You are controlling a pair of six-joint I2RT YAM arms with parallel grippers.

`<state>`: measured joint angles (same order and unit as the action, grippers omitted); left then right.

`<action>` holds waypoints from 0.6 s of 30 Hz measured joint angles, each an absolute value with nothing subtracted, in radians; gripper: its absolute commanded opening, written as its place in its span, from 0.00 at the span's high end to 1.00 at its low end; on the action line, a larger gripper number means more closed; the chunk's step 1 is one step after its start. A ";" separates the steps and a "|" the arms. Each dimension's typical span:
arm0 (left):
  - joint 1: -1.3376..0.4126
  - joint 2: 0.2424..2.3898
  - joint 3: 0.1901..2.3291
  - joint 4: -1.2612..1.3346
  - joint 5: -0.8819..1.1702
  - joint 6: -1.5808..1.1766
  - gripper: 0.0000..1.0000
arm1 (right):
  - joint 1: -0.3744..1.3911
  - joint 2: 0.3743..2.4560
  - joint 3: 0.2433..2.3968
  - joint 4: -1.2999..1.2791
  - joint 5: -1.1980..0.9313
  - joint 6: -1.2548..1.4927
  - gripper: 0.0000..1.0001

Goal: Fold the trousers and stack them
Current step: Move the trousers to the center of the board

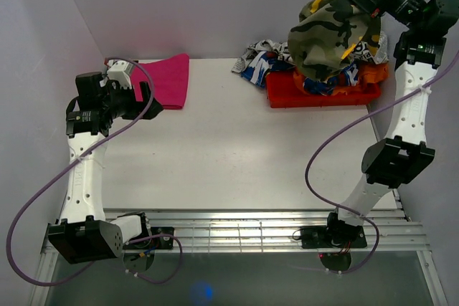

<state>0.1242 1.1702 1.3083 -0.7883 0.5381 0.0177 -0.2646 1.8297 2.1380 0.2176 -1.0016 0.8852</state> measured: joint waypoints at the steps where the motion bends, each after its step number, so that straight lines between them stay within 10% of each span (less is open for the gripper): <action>1: 0.124 1.170 1.311 -0.789 0.535 0.012 0.02 | -0.265 1.808 2.140 0.240 -1.002 0.898 0.92; 11: 0.124 1.170 1.327 -0.808 0.503 -0.027 0.02 | -0.266 1.586 2.157 0.409 -1.004 0.977 0.92; 18: 0.124 1.151 1.359 -0.809 0.484 -0.026 0.02 | -0.267 1.210 1.766 0.323 -0.992 0.794 0.92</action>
<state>0.1242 1.1515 1.3586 -0.8093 0.4839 -0.0261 -0.2672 1.2098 1.7660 0.3233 -0.9916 0.7937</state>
